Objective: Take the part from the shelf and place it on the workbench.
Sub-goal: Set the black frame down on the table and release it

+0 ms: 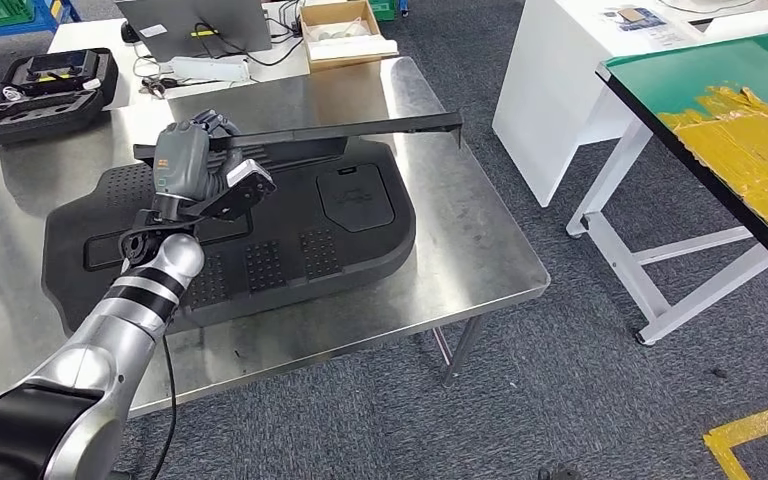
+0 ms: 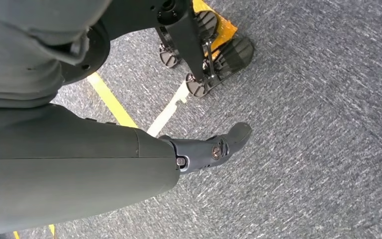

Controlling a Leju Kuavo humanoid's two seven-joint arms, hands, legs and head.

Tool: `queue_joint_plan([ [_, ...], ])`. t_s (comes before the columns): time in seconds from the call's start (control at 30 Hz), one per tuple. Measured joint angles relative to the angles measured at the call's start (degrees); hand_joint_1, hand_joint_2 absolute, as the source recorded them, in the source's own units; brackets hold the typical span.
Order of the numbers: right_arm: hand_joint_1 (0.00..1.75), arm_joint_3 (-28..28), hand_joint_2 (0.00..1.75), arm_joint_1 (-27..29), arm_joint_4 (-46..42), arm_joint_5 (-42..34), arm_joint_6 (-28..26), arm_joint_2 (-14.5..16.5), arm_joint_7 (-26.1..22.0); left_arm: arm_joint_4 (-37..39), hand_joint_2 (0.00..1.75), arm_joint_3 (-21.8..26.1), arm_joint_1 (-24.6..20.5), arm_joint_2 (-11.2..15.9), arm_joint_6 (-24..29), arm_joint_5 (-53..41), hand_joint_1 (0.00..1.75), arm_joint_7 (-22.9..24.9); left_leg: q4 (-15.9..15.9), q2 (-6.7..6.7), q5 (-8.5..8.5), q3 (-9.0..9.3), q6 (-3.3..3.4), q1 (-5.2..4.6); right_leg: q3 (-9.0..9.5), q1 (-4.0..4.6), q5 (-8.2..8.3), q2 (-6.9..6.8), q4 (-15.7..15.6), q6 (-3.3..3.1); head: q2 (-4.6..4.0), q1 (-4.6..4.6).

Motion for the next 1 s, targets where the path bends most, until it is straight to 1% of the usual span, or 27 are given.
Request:
queue_joint_plan([
  [0.2,0.00,0.00,0.00,-0.09,0.00,0.79,0.08,0.14,0.25,3.78,1.75,4.72,-1.77,-0.02,0.00,-6.95,1.75,2.43,0.02,0.01,0.02,0.01,0.01,-0.09,0.01,-0.10,0.03,-0.01,0.02,-0.01,0.00,-0.01],
  [0.43,0.00,0.01,0.00,-0.37,0.00,1.52,0.20,0.39,0.49,7.29,1.75,9.06,-2.56,0.22,0.00,-11.03,1.75,3.66,0.02,0.00,0.01,-0.01,0.01,-0.11,0.00,-0.13,0.02,-0.01,0.02,-0.01,0.00,-0.02],
  [0.6,0.00,0.02,0.00,-0.40,0.00,1.77,0.27,0.61,0.61,8.53,1.75,10.49,-2.56,0.48,0.00,-11.99,1.75,4.37,0.02,-0.02,0.01,-0.01,0.01,-0.12,0.00,-0.14,0.02,-0.02,0.02,-0.01,0.00,-0.01],
  [1.0,0.00,0.02,0.00,-0.42,0.00,2.52,0.76,1.27,0.78,12.79,1.75,12.33,-3.22,1.66,0.01,-18.04,1.75,8.58,0.02,0.00,0.01,0.00,0.01,-0.12,0.00,-0.15,0.02,-0.02,0.03,-0.01,0.00,-0.01],
])
